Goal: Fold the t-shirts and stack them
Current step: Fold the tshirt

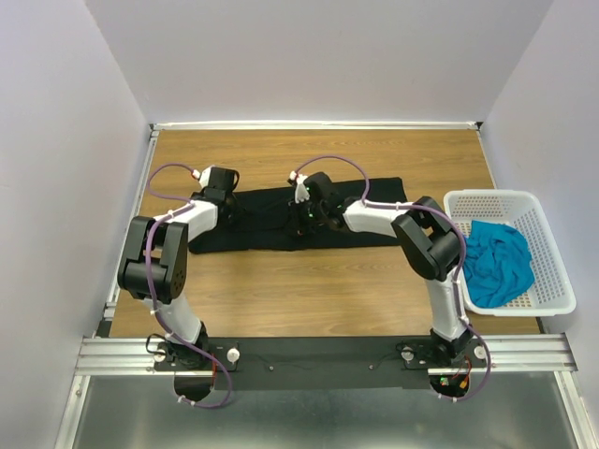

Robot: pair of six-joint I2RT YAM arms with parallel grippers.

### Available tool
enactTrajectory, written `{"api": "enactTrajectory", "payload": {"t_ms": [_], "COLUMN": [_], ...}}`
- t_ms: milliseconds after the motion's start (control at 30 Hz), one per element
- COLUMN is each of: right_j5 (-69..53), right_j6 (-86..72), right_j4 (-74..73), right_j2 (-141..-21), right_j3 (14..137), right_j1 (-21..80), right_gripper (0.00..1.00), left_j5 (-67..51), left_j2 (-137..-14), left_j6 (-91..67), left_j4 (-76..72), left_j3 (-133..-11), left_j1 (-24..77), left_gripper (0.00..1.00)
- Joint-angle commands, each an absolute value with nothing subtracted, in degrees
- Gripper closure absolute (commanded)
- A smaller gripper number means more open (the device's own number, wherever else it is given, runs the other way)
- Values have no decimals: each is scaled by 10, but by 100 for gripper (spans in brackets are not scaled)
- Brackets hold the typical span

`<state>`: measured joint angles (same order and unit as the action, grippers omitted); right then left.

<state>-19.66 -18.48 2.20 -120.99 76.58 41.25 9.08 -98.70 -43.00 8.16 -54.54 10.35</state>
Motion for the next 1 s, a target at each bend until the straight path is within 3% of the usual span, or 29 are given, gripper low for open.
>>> {"api": "enactTrajectory", "payload": {"t_ms": [0,200,500,767,967], "right_j5": [-191,-124,13,64,68], "right_j6": [-166,-162,-171,-178,-181], "right_j4": [-10,-29,-115,-146,-154], "right_j2": [-1171,-1080,-1010,-966,-938], "right_j3": [733,710,646,577,550], "right_j1": [403,402,324,255,234], "right_gripper": [74,63,60,60,60], "left_j5": [101,104,158,186,228], "left_j2": [-997,-919,-866,-845,-801], "left_j6": [-425,-415,-437,-474,-470], "left_j4": [94,116,158,154,209], "left_j3": [-555,-585,-560,-481,-470], "left_j1": [88,90,88,51,40], "left_gripper": [63,44,48,48,25]}}
